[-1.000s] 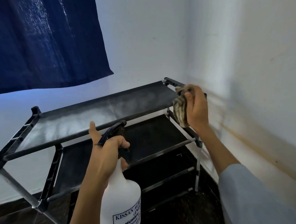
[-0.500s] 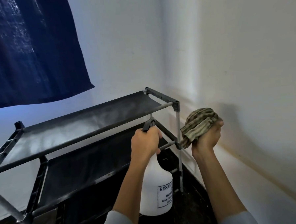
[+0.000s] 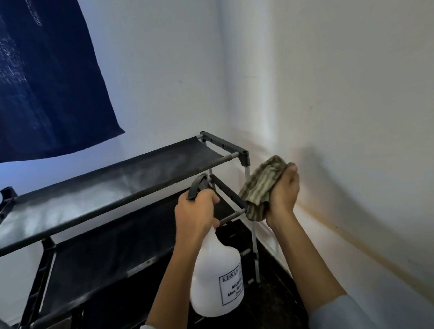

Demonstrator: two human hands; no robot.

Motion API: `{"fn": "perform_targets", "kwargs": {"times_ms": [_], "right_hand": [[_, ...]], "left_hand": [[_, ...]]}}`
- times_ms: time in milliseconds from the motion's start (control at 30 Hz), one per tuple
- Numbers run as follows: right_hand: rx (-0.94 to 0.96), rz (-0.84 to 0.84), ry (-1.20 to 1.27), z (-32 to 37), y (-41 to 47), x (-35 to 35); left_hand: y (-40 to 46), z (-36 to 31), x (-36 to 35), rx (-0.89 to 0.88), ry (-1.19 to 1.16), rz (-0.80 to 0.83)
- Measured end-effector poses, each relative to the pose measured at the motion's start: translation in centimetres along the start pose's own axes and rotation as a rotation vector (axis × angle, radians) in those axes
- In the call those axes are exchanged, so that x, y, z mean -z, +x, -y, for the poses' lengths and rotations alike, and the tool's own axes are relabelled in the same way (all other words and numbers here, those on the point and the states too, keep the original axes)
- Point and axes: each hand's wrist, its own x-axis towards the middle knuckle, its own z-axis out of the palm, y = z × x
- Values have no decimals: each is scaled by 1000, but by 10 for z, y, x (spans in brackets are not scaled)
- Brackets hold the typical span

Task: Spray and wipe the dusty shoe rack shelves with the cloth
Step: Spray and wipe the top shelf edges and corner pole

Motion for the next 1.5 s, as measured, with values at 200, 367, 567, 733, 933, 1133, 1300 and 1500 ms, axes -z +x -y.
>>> {"fn": "perform_targets", "kwargs": {"times_ms": [200,367,567,733,933,1133,1300,1500], "right_hand": [[231,150,-377,4,-1,-50],[610,259,-1126,-5,9,-94],[501,297,-1291,-14,-8,-116],[561,637,-1126,-34,-69,-122],[709,886,-983,-48,-95,-117],[671,716,-1289,-20,-19,-107],[618,384,-1493,16,37,-83],[574,361,-1358,-7,9,-98]], "left_hand": [[6,19,54,-119,-93,-91],[13,29,93,-132,-57,-196],[30,44,110,-48,-51,-200],[31,45,113,-21,-42,-121],[24,43,119,14,-77,-82],[30,42,116,26,-82,-97],[30,41,115,36,-75,-89],[28,39,120,61,-81,-55]]}}
